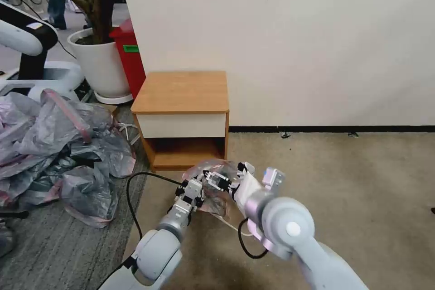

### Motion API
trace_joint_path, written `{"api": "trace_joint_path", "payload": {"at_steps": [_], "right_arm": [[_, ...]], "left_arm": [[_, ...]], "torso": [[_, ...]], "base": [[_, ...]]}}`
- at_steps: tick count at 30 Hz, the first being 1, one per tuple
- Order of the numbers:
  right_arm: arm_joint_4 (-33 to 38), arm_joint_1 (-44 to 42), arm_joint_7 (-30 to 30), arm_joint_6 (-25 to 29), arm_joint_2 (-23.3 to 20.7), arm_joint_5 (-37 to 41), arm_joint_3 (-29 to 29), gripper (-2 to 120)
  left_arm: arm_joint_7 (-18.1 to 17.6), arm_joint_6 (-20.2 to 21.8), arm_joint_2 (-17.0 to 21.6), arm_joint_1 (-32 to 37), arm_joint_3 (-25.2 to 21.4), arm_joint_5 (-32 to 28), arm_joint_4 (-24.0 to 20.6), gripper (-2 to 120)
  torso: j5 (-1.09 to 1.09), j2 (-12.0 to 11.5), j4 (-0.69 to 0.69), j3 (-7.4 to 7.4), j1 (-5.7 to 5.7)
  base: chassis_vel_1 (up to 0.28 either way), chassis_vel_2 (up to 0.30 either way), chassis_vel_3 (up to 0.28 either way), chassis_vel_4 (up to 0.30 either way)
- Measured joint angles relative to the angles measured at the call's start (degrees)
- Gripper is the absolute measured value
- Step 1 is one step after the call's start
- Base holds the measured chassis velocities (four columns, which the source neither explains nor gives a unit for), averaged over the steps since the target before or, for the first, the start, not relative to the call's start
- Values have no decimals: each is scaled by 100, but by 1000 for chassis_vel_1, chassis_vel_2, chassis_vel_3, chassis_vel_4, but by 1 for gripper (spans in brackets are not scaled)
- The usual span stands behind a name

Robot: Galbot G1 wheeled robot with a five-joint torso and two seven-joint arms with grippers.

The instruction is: Pick up the garbage bag from the table and place it over the trash can.

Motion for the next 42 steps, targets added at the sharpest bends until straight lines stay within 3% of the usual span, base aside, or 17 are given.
{"api": "trace_joint_path", "payload": {"at_steps": [14, 22, 25, 35, 42], "right_arm": [[-198, 131, 62, 18, 139, -16, 45, 81], [-310, 69, 49, 18, 190, -121, 56, 72], [-355, 45, 25, 21, 187, -169, 75, 60], [-362, -18, -54, 25, 161, -308, 94, 36], [-407, -142, -193, 25, 129, -597, 97, 7]], "left_arm": [[45, -107, 22, -17, 21, 165, 55, 9], [46, -125, 83, -19, 22, 157, 45, 9], [46, -136, 102, -16, 20, 150, 31, 9], [46, -145, 119, -7, 17, 140, 24, 9], [46, -170, 90, 13, 13, 136, 18, 9]], "torso": [[0, 0, 0, 0, 0], [0, 0, 0, 0, 0], [0, 0, 0, 0, 0], [0, 0, 0, -1, 0], [0, 0, 0, -1, 0]], "base": [[0, 0, 0, 0], [0, 0, 0, 0], [0, 0, 0, 0], [0, 0, 0, 0], [0, 0, 0, 0]]}}
